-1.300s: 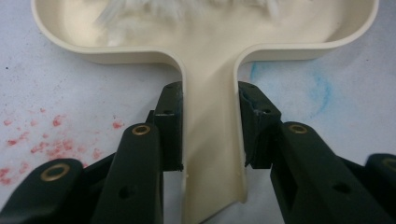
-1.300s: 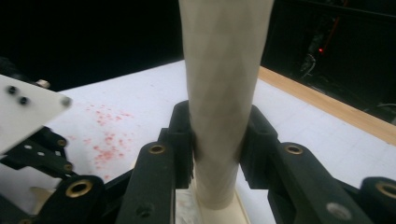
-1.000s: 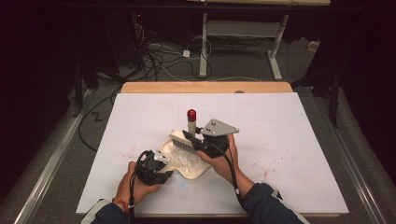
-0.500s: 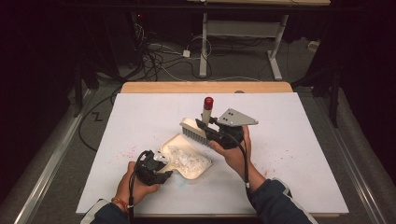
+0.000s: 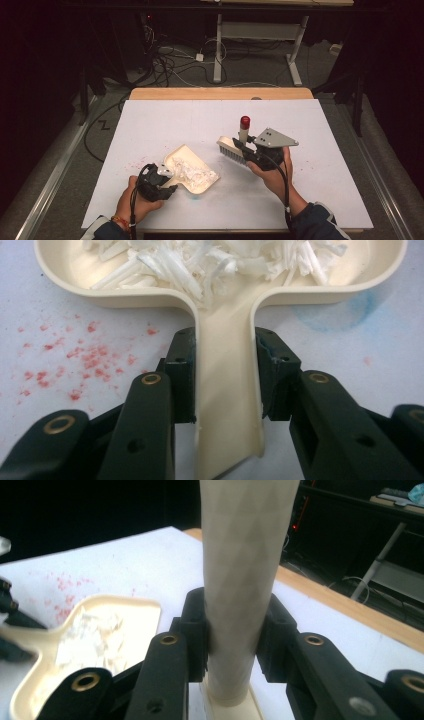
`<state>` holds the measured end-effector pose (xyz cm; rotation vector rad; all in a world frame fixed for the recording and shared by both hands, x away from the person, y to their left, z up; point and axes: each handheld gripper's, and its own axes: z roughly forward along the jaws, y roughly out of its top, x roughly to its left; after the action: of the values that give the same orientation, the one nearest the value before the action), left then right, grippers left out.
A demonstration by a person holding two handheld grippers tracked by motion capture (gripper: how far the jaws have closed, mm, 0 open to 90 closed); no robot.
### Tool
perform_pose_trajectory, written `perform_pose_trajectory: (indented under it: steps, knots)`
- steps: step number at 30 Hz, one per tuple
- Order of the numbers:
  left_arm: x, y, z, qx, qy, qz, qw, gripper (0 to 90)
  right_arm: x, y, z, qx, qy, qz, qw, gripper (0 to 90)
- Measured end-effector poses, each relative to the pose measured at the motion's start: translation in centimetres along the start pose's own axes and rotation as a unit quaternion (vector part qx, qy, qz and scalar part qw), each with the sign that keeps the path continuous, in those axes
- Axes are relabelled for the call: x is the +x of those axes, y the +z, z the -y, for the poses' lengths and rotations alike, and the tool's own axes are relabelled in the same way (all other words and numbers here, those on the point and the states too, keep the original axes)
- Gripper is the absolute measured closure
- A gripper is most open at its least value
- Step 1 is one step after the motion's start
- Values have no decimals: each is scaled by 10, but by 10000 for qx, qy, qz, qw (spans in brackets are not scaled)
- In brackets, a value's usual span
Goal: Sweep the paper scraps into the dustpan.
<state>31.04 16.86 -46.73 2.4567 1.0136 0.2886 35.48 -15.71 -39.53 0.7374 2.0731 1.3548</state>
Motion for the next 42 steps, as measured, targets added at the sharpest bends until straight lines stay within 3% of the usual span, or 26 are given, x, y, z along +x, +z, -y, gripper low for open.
perform_pose_trajectory:
  steps: [4, 8, 14, 18, 21, 27, 32, 37, 42]
  knots:
    - [1, 2, -1, 19, -33, -17, 10000, 633, 10, -4, 8, 270, -31, -59, 9996, 712]
    - [0, 3, -2, 25, -51, -29, 10000, 633, 32, -4, 7, 409, -48, -434, 9982, 711]
    - [-1, 2, -3, 24, -62, -54, 10000, 633, 64, 13, -3, 287, -134, -689, 9971, 712]
    - [-1, 1, -3, 44, -44, -10, 10000, 632, 72, 18, -12, 191, -174, -922, 9954, 712]
    - [-1, 0, -2, 52, -18, 3, 10000, 632, 77, 19, -16, 154, -360, -877, 9954, 712]
    - [0, 0, -1, 80, -7, 41, 10000, 632, 69, 12, -21, -17, -334, -784, 9964, 711]
    - [0, 0, 0, 109, 0, 71, 9999, 632, 46, 1, -28, -218, -140, -576, 9980, 711]
    - [0, -1, 1, 148, 26, 88, 9998, 632, 32, -5, -25, -144, -95, -437, 9989, 711]
    - [-1, -3, 1, 200, 34, 130, 9997, 632, 21, 0, -18, -103, -59, -156, 9998, 711]
